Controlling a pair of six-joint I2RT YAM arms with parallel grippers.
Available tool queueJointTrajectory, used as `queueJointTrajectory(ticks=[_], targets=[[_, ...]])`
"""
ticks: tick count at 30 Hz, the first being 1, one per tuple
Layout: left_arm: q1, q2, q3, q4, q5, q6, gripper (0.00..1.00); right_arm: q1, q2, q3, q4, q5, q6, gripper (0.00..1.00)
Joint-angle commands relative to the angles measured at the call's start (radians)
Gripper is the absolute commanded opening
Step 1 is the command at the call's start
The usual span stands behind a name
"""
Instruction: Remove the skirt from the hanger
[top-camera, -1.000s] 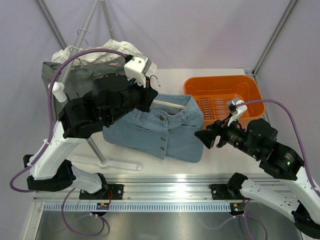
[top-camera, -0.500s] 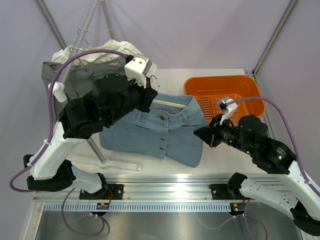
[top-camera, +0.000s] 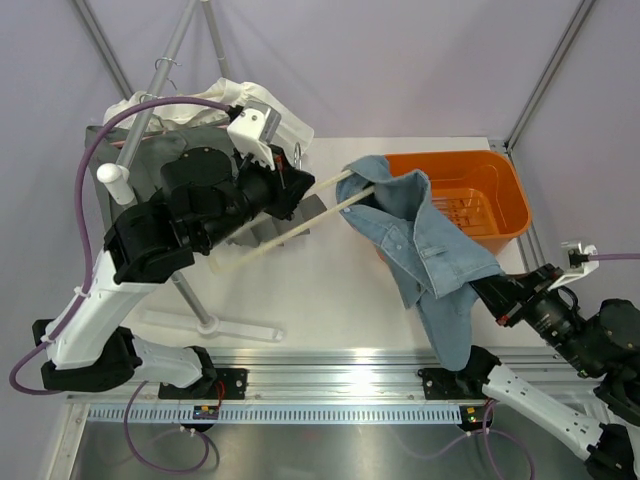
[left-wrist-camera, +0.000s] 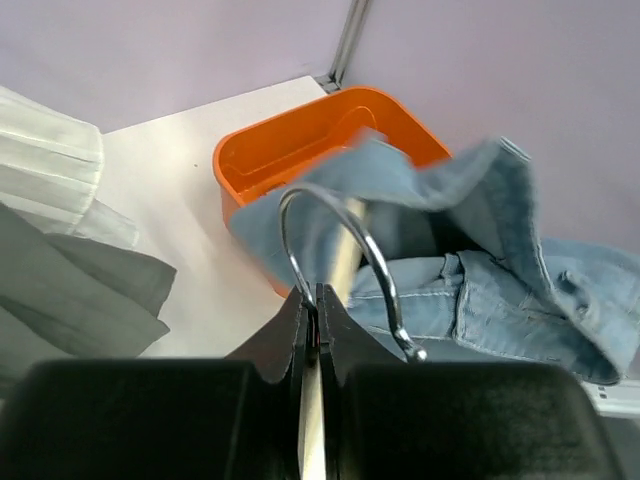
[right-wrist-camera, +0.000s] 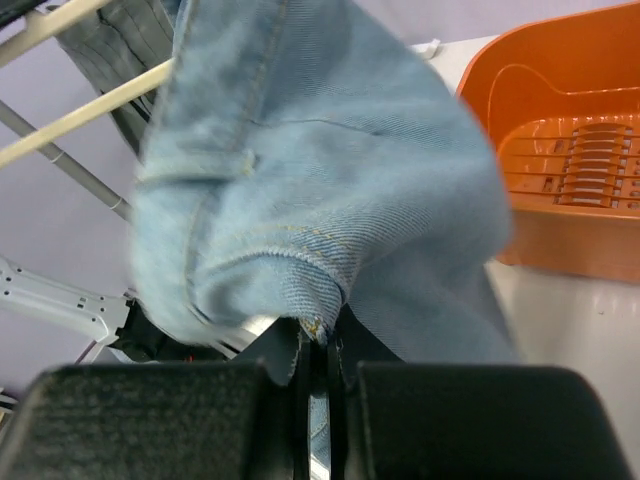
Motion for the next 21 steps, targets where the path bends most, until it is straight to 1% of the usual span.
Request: queueJointTrajectory(ticks=[1,2,3,5,6,8,9,11,12,14,15,16,17,20,21], targets=[[0.035,-0.028,0.057,0.086,0.04,0.038,0.0,-0.006,0.15,0.026,0.072,0.013,0.008,0.0],[0.035,-0.017,0.069,0.089,0.08,0.028,0.0,-0.006,0.184,0.028,0.099,-0.005,-0.009,0.0],[0.035,-0.003,0.095,0.099,0.164,0.002,0.0,-0.006,0.251,0.037,0.125,-0.019,-0.018,0.0],[0.035,0.001,0.104,0.125,0.256,-0.021,0.0,-0.006,0.324,0.058,0.198,-0.022,-0.061,0.0],[0.035,-0.002,0.1,0.158,0.335,-0.049,0.0,-0.006,0.4,0.098,0.214,-0.019,-0.075,0.0],[0.035,-0.022,0.086,0.191,0.42,-0.071,0.0,-0.006,0.48,0.156,0.259,-0.007,-0.121,0.0],[0.035,-0.031,0.069,0.227,0.483,-0.092,0.0,-0.008,0.556,0.225,0.273,0.005,-0.135,0.0],[0.035,-0.083,0.04,0.285,0.552,-0.115,0.0,-0.009,0.638,0.311,0.288,0.062,-0.184,0.0],[0.035,-0.103,0.022,0.363,0.618,-0.144,0.0,-0.027,0.718,0.409,0.288,0.077,-0.199,0.0],[0.035,-0.165,-0.038,0.447,0.677,-0.181,0.0,-0.066,0.787,0.501,0.288,0.074,-0.219,0.0],[0.035,-0.181,-0.051,0.505,0.71,-0.217,0.0,-0.133,0.847,0.584,0.291,0.056,-0.218,0.0],[0.035,-0.19,-0.052,0.521,0.724,-0.233,0.0,-0.173,0.878,0.625,0.287,-0.011,-0.215,0.0],[0.035,-0.201,-0.045,0.526,0.735,-0.254,0.0,-0.207,0.904,0.708,0.281,-0.034,-0.212,0.0],[0.035,-0.209,-0.012,0.523,0.775,-0.267,0.0,-0.294,0.996,0.834,0.239,-0.065,-0.236,0.0],[0.035,-0.219,-0.006,0.517,0.773,-0.267,0.0,-0.313,1.043,0.924,0.218,-0.064,-0.239,0.0]])
